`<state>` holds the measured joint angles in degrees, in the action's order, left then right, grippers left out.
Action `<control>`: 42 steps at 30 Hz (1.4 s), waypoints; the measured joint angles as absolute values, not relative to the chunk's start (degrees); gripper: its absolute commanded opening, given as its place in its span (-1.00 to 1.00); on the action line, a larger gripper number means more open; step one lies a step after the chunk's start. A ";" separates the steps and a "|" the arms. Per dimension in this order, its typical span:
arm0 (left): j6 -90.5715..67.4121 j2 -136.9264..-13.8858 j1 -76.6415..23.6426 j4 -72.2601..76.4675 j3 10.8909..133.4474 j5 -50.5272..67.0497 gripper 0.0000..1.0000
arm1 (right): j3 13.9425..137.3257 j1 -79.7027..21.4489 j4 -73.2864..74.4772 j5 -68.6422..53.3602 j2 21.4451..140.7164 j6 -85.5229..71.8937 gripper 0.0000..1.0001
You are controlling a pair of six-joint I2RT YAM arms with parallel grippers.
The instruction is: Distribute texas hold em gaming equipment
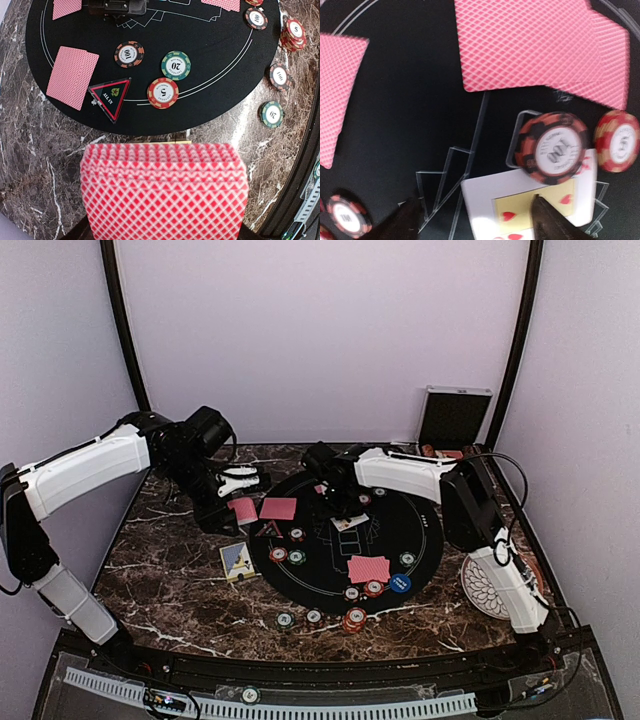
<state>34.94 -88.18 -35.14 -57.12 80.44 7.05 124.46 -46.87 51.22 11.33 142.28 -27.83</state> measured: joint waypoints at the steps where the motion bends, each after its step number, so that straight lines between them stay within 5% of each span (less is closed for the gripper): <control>1: 34.94 -88.18 -35.14 -57.12 80.44 7.05 -1.00 | 124.07 -46.96 50.39 10.52 142.17 -28.21 0.73; 22: 35.33 -88.18 -35.14 -57.19 80.44 7.09 -1.00 | 97.49 -32.42 29.69 -10.52 126.32 -33.82 0.70; 42: 35.33 -88.18 -35.14 -57.19 80.44 7.46 -1.00 | 86.08 -33.45 14.70 -16.49 123.02 -36.56 0.59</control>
<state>35.33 -88.18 -35.14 -57.19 80.44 7.46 86.08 -33.45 14.70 -16.49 123.02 -36.56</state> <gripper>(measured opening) 0.671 0.797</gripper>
